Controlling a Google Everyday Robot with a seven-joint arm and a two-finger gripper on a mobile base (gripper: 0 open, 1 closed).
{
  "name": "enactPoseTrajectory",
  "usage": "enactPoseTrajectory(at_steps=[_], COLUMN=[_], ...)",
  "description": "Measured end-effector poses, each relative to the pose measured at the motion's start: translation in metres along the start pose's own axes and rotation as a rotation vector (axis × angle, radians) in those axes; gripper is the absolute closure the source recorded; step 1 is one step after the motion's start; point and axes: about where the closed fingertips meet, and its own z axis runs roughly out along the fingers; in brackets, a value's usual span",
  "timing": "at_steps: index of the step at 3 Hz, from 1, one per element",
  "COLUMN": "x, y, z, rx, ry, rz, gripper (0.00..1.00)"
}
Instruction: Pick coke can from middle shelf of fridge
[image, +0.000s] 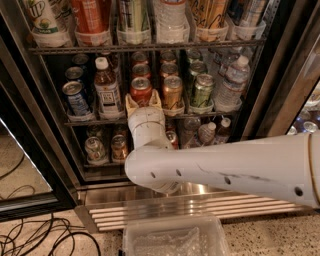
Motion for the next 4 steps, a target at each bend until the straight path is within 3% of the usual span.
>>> enactPoseTrajectory(at_steps=[2, 3, 4], x=[0.0077, 0.0078, 0.0077], y=[-0.0060, -0.0061, -0.0061], z=[0.0195, 0.0197, 0.0197], rx=[0.017, 0.018, 0.018], ry=[0.015, 0.015, 0.014], rz=[0.003, 0.003, 0.003], gripper=[0.36, 0.54, 0.78])
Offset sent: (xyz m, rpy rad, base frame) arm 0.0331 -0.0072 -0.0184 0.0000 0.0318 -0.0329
